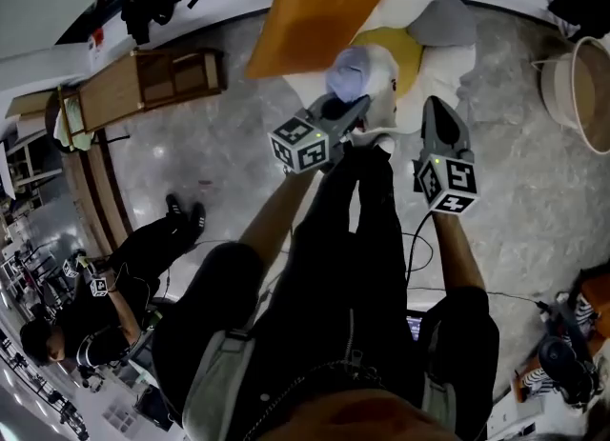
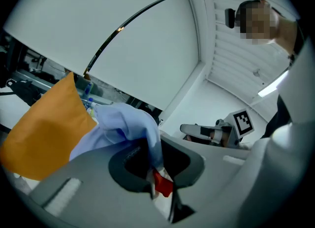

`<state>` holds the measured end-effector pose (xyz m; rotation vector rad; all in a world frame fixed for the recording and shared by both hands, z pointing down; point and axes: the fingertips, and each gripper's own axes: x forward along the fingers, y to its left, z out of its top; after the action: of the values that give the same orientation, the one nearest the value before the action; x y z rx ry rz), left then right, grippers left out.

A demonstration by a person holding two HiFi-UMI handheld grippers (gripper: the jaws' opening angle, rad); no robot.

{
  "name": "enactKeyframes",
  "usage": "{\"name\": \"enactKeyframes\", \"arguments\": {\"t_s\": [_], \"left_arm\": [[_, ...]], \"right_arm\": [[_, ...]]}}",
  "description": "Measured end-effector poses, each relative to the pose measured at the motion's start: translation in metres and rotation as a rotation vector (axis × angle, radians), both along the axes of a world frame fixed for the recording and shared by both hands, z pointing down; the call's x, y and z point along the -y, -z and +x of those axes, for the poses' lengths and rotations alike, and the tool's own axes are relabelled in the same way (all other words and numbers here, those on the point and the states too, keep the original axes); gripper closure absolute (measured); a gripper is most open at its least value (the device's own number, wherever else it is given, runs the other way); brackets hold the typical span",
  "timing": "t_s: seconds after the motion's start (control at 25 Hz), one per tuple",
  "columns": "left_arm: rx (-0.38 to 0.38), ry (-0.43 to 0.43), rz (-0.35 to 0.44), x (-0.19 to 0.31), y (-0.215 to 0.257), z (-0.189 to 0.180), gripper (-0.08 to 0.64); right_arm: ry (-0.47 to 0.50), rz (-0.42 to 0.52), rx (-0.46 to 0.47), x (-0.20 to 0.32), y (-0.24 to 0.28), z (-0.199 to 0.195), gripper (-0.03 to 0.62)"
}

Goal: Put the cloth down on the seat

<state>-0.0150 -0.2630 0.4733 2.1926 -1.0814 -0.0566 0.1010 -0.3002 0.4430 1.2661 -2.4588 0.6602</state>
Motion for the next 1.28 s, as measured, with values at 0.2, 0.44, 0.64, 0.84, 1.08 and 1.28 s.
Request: {"name": "enactKeyframes", "arguments": {"t_s": [0.2, 0.44, 0.64, 0.84, 1.08, 1.28], "left_arm": [[0.005, -0.026, -0.013, 0.020, -0.057, -0.008, 0.509], [0.029, -0.069, -0.014, 0.027, -0.120, -0.007, 0.511], [0.017, -0.097, -0.001, 0.034, -0.160, -0.002, 0.511], [0.025, -0.141, 0.062, 0.062, -0.186, 0.008, 0.511], [0.013, -0.169, 0.114, 0.087, -0.215, 0.017, 0.511], [0.024, -0.200, 0.141, 0.107, -0.246, 0.021, 0.511]], "right_arm": [[-0.056, -0.002, -0.025, 0.010, -0.048, 0.004, 0.598], [-0.104, -0.062, -0.006, 0.004, -0.121, 0.014, 0.598], [-0.113, -0.099, -0.035, -0.002, -0.182, 0.020, 0.598], [-0.125, -0.049, -0.083, 0.021, -0.230, 0.018, 0.598], [-0.147, -0.021, -0.073, 0.040, -0.269, 0.008, 0.597], [-0.167, -0.039, -0.070, 0.039, -0.307, 0.007, 0.597]]}}
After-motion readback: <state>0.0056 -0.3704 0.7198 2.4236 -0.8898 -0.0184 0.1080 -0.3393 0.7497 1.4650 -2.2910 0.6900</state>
